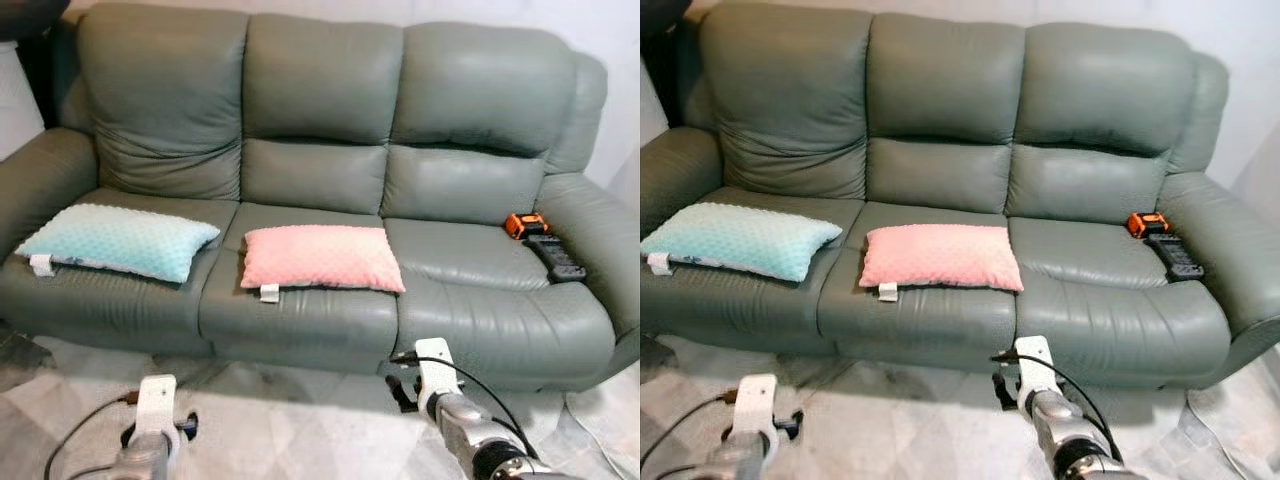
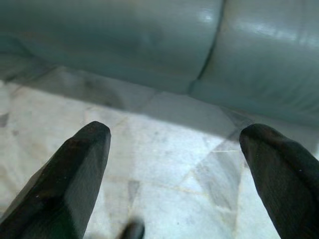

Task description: Move the pillow to the sofa

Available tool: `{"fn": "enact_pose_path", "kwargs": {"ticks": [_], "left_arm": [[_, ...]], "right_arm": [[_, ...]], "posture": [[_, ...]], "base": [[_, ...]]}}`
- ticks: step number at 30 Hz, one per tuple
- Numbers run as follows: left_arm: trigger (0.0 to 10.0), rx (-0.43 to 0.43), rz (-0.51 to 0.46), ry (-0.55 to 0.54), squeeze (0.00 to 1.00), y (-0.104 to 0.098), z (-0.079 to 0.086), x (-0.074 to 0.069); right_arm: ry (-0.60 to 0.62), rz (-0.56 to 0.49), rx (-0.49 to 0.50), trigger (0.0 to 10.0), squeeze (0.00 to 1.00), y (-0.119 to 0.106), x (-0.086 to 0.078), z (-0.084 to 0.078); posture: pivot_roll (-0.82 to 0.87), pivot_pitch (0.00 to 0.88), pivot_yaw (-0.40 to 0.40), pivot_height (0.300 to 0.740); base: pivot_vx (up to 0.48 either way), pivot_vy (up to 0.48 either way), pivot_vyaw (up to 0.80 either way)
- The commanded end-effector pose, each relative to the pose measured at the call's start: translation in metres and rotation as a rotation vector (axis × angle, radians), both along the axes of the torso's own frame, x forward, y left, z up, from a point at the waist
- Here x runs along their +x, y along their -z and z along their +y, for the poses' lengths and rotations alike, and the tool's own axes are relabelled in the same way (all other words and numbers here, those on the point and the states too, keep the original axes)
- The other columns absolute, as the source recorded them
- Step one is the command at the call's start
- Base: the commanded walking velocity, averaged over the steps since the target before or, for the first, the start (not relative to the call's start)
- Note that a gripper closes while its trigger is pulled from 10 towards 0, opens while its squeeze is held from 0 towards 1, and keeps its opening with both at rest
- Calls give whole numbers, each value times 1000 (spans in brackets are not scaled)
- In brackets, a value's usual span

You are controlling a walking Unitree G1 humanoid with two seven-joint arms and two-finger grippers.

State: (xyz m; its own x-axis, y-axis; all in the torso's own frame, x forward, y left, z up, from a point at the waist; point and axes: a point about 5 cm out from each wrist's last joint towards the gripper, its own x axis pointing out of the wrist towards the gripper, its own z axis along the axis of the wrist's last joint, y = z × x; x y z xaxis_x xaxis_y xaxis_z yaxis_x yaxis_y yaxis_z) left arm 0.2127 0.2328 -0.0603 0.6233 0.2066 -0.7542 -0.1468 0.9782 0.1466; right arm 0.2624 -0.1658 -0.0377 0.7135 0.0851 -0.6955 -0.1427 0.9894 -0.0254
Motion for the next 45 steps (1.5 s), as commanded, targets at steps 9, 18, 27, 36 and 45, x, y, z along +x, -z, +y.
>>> {"fn": "enact_pose_path", "kwargs": {"ticks": [9,18,27,36,45], "left_arm": [[10000,-36,6,31,0,3,-18,2],[10000,-47,8,32,0,3,-20,3],[10000,-66,-22,44,0,-3,-8,8],[10000,-107,-21,139,0,-7,-21,19],[10000,-99,-8,235,0,-8,-29,23]], "right_arm": [[13,6,-16,10000,0,-2,3,-7],[13,10,-16,10000,0,-2,2,-6],[13,18,-18,10000,0,0,1,-2],[19,29,-5,10000,0,1,-1,2],[30,20,23,10000,0,2,-1,7]], "posture": [[-21,0,-41,740],[-24,0,-38,740],[-27,0,-38,740],[-36,0,-28,740],[-40,0,-20,740]], "base": [[0,0,-550],[0,0,-736],[0,0,-717],[0,0,-725],[0,0,-724]]}}
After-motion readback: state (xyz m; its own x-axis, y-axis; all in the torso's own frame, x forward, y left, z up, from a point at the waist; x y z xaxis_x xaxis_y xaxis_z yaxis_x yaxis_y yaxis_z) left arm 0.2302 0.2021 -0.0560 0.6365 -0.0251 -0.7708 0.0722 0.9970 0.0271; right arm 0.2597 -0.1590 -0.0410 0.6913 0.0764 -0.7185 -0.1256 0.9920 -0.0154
